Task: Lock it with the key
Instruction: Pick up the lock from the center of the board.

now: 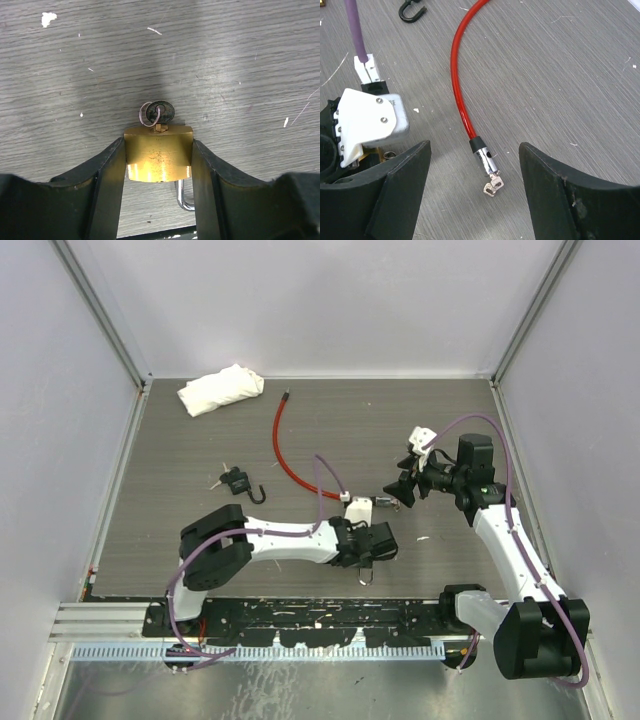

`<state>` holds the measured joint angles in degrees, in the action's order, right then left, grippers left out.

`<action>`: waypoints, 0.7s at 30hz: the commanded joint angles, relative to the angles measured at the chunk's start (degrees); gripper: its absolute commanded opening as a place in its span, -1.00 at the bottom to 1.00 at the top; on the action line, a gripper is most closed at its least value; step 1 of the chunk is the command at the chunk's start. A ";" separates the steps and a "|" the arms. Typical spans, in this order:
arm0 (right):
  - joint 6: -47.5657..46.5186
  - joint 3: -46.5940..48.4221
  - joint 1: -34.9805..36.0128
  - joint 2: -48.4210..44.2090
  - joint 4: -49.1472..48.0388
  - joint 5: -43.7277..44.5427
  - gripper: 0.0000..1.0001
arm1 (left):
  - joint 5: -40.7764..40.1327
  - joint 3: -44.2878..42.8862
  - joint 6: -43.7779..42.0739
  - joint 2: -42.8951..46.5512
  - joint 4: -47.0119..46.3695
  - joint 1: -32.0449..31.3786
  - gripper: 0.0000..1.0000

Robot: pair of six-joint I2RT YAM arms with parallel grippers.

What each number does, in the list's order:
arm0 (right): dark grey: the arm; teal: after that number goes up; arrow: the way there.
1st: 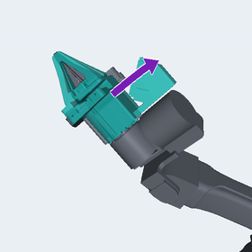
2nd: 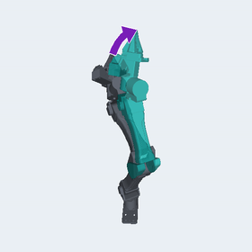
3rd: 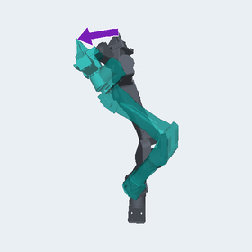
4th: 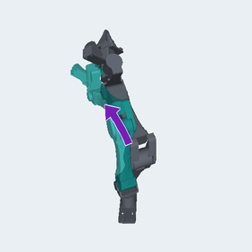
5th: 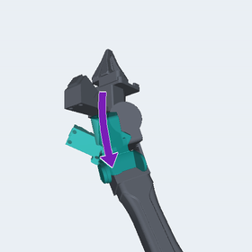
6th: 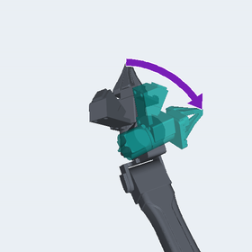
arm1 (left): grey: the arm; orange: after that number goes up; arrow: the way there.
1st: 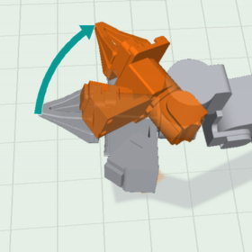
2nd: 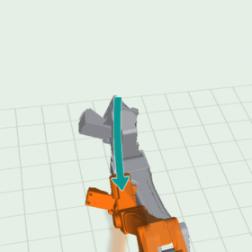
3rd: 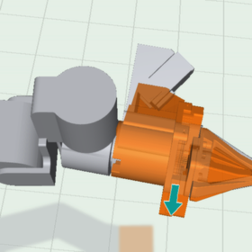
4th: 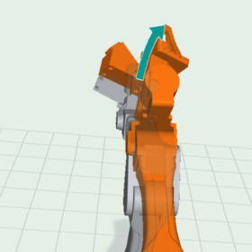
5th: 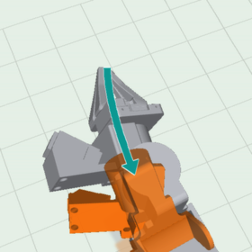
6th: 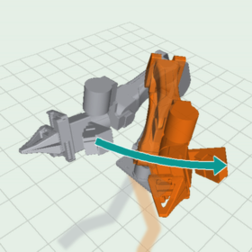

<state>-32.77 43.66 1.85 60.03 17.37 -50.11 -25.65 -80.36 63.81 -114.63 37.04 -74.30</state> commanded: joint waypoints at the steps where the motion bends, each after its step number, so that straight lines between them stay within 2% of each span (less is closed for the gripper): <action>1: 0.85 0.12 -0.19 -0.35 -2.68 -3.41 0.53 | 1.64 4.62 1.64 3.11 -3.82 2.71 -0.79; 9: -1.30 -1.86 1.93 -0.80 -2.16 -14.97 0.42 | 5.85 14.58 4.79 13.25 -17.53 10.30 -0.93; 14: -12.97 -3.39 9.39 -0.92 2.13 -13.40 0.40 | 6.85 17.94 8.46 16.96 -22.27 14.12 -0.95; 21: -23.17 -5.31 16.63 0.69 3.94 -8.45 0.38 | 8.58 22.43 16.00 20.24 -29.65 18.18 -0.99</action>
<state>-47.40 39.16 15.68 60.18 20.93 -60.60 -18.48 -59.27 73.56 -98.98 16.64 -57.95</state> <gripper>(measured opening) 0.697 0.493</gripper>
